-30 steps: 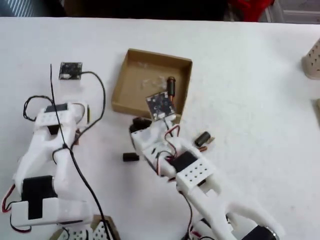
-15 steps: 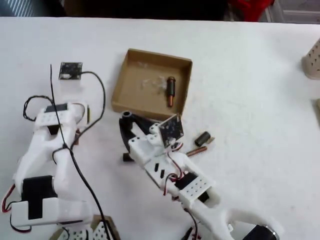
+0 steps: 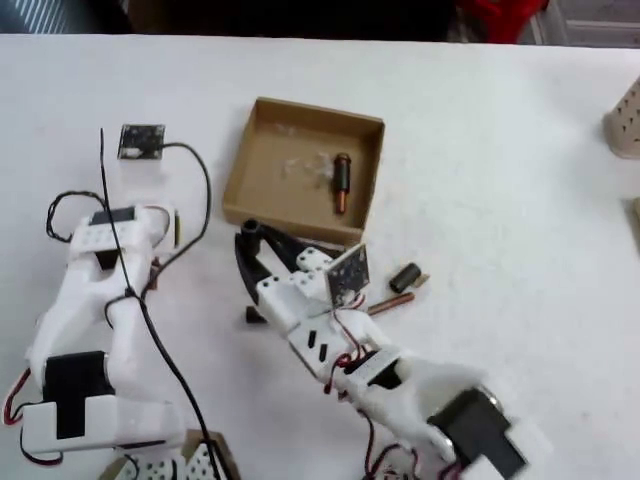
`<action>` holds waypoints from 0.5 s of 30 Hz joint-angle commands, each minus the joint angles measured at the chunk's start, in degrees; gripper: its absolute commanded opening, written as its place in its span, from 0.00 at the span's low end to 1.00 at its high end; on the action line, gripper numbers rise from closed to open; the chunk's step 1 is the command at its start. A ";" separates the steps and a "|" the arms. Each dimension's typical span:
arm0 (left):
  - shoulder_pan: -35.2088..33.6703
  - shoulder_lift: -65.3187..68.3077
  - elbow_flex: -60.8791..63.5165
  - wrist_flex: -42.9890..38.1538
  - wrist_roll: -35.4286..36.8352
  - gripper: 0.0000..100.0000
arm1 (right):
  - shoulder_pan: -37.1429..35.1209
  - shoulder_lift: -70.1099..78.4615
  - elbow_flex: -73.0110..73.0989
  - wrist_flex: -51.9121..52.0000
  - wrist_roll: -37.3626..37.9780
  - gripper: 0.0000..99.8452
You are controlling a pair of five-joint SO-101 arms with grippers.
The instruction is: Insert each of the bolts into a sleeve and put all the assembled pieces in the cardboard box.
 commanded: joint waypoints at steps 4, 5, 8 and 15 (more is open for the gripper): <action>0.84 -3.30 -0.35 -0.09 -0.26 0.02 | 0.13 9.63 0.26 -13.05 -0.09 0.02; 0.84 -3.30 -0.35 -0.70 -0.26 0.02 | 0.04 9.98 0.97 -13.85 0.00 0.02; 0.92 -3.30 0.70 -2.99 -0.26 0.02 | -1.27 10.15 4.31 -15.87 0.00 0.02; 0.92 -3.38 2.11 -6.42 -0.26 0.02 | -2.42 10.24 12.66 -23.69 0.18 0.02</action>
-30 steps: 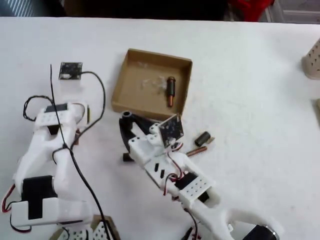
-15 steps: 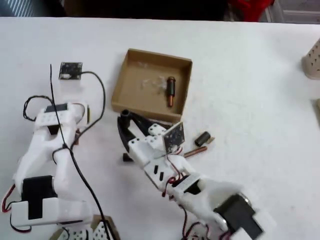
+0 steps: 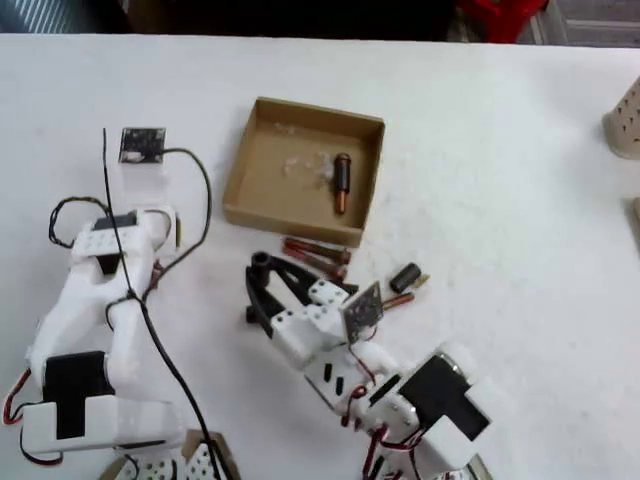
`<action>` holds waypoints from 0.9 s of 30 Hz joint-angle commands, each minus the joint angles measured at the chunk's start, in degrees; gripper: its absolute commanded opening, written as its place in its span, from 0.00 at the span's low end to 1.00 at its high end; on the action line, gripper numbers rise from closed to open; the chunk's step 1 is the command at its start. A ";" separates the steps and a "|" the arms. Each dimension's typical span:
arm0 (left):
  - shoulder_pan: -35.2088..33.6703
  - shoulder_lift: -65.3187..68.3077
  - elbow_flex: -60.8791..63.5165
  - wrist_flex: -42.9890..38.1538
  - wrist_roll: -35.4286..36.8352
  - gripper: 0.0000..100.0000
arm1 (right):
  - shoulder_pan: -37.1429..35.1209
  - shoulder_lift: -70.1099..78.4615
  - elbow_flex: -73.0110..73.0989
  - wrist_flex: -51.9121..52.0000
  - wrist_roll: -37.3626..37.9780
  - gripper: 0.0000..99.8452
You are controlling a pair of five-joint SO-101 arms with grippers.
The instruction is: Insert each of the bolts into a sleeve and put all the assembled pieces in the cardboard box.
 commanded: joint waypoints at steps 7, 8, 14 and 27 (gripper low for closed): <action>1.54 -3.56 -0.53 -1.93 -0.26 0.02 | 0.13 0.04 3.78 -2.24 0.18 0.02; 2.07 -3.74 -0.44 -1.93 -0.26 0.02 | -0.31 0.13 3.69 -2.15 0.18 0.02; 4.88 -3.91 -0.44 -4.04 -0.26 0.02 | -1.10 0.13 3.69 0.13 0.18 0.02; 5.76 -12.70 14.68 -27.96 -0.26 0.02 | -1.01 0.22 3.69 0.22 0.18 0.02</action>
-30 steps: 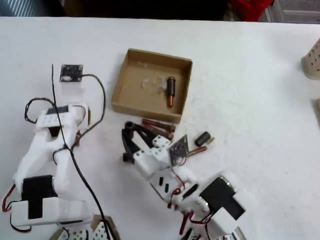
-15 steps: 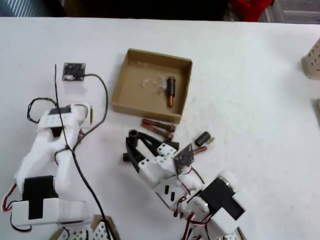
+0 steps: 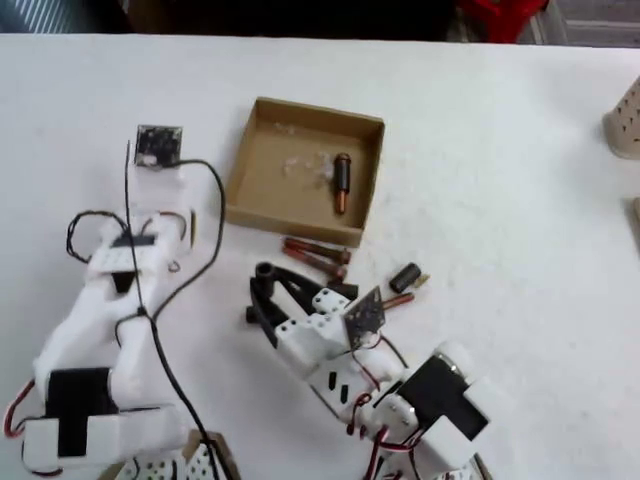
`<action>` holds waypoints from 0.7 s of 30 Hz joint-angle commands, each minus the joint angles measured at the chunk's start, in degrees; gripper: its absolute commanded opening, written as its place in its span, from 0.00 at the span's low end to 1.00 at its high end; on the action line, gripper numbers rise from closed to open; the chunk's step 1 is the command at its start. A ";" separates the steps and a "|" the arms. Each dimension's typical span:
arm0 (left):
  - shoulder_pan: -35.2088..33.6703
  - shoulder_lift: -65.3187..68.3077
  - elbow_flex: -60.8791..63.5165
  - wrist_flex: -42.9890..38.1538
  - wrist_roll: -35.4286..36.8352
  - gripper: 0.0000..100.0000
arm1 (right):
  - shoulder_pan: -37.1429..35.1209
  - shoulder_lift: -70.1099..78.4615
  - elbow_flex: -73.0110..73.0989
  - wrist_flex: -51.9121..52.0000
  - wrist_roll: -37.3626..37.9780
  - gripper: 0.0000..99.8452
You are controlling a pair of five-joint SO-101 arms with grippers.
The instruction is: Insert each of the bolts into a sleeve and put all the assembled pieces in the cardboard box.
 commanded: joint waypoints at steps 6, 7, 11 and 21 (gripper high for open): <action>5.49 -16.57 20.40 -29.45 -0.26 0.02 | -0.31 -0.04 0.35 0.13 0.18 0.02; 6.02 -17.10 22.15 -32.70 -0.26 0.02 | -0.31 -0.04 0.35 0.22 0.18 0.02; 7.60 -17.27 25.23 -41.67 -0.18 0.02 | -0.31 -0.04 0.35 0.22 0.18 0.02; 12.00 -17.71 25.49 -52.13 4.84 0.02 | -0.22 -0.04 -0.62 3.47 0.18 0.02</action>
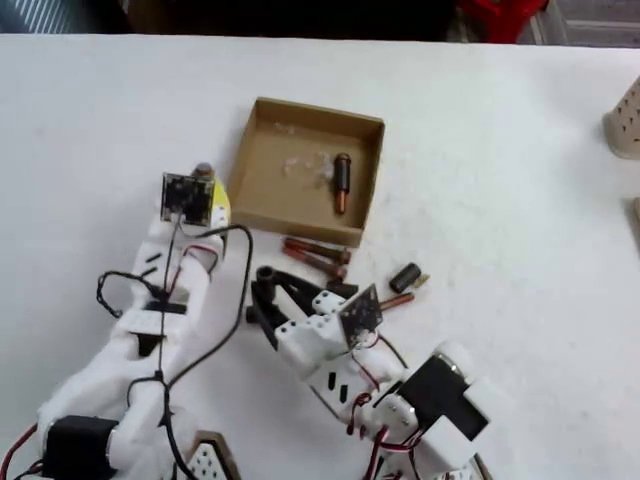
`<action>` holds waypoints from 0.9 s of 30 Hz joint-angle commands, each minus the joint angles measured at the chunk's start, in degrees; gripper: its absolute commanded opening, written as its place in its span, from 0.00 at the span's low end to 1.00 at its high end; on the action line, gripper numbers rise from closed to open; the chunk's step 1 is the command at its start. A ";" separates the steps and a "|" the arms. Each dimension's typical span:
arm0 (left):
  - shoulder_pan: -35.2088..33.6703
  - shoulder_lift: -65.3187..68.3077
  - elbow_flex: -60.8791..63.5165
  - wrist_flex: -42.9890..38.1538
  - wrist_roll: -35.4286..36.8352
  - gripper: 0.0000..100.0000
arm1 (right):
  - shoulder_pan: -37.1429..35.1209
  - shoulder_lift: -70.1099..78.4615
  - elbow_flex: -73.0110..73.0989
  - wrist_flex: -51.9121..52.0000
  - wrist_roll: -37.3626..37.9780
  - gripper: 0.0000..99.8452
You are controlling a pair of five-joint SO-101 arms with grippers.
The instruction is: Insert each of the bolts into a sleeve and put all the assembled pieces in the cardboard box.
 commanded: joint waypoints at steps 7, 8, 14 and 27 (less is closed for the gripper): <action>3.91 -3.47 7.30 -25.76 15.12 0.02 | -0.22 -0.04 -0.26 0.04 0.09 0.02; 4.97 -3.47 8.97 -28.48 15.12 0.02 | -0.22 -0.04 -0.35 0.04 0.09 0.02; 8.84 -3.47 13.10 -31.38 15.56 0.02 | -0.22 -0.04 -0.35 0.04 0.09 0.02; 9.10 -10.33 11.96 -20.75 20.66 0.02 | -0.31 -0.04 -0.35 0.04 0.09 0.02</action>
